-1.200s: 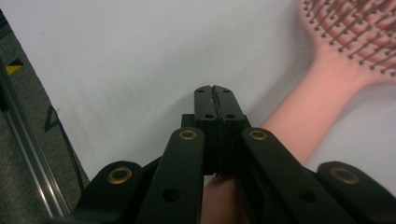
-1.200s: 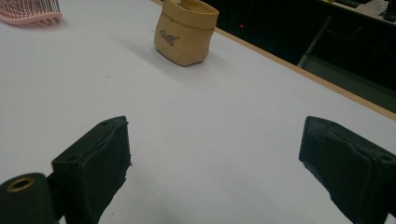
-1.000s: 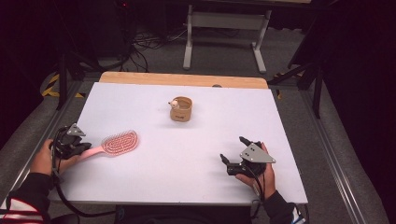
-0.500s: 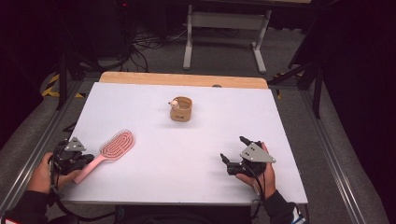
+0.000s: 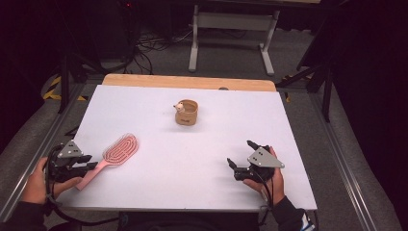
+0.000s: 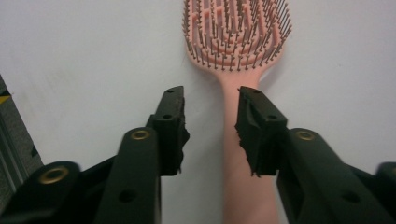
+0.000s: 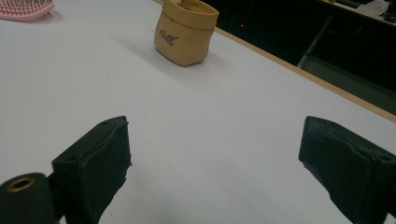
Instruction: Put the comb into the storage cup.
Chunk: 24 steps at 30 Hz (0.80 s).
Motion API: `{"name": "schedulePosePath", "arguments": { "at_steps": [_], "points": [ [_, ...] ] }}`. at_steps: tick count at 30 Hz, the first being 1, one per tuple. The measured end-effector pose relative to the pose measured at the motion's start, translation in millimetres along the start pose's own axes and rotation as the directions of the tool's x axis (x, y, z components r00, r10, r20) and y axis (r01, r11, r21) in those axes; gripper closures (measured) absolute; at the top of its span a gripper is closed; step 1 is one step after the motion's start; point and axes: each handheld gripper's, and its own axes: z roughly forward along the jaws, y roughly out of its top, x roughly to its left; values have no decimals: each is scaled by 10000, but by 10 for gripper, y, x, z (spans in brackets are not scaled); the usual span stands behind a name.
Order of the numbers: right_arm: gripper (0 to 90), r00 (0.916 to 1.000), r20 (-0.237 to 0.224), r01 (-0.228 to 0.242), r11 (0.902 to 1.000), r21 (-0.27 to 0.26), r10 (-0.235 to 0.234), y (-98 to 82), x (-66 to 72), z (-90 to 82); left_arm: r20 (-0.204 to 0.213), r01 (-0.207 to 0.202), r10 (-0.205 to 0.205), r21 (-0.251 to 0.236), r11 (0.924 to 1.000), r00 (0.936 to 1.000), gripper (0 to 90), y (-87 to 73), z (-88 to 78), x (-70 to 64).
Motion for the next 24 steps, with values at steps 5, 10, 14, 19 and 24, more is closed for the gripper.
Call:
{"name": "schedulePosePath", "arguments": {
  "at_steps": [5,10,14,19,24],
  "points": [
    [96,10000,-10,13,10000,26,-13,1,3,3,96,301,-304,259,9992,9995,354,18,86,-12],
    [95,10000,2,10,10000,67,-10,-4,-1,11,206,461,-478,754,9961,9986,176,40,189,-19],
    [94,10000,61,-36,10000,64,36,-6,-4,10,428,219,-272,1191,9926,9987,155,88,266,-33],
    [94,10000,87,-26,10000,47,26,-2,-1,16,316,417,-483,1821,9824,9983,208,171,359,5],
    [94,10000,50,60,10000,14,-60,1,12,6,641,680,-838,2179,9736,9944,280,239,406,70]
  ]
}}
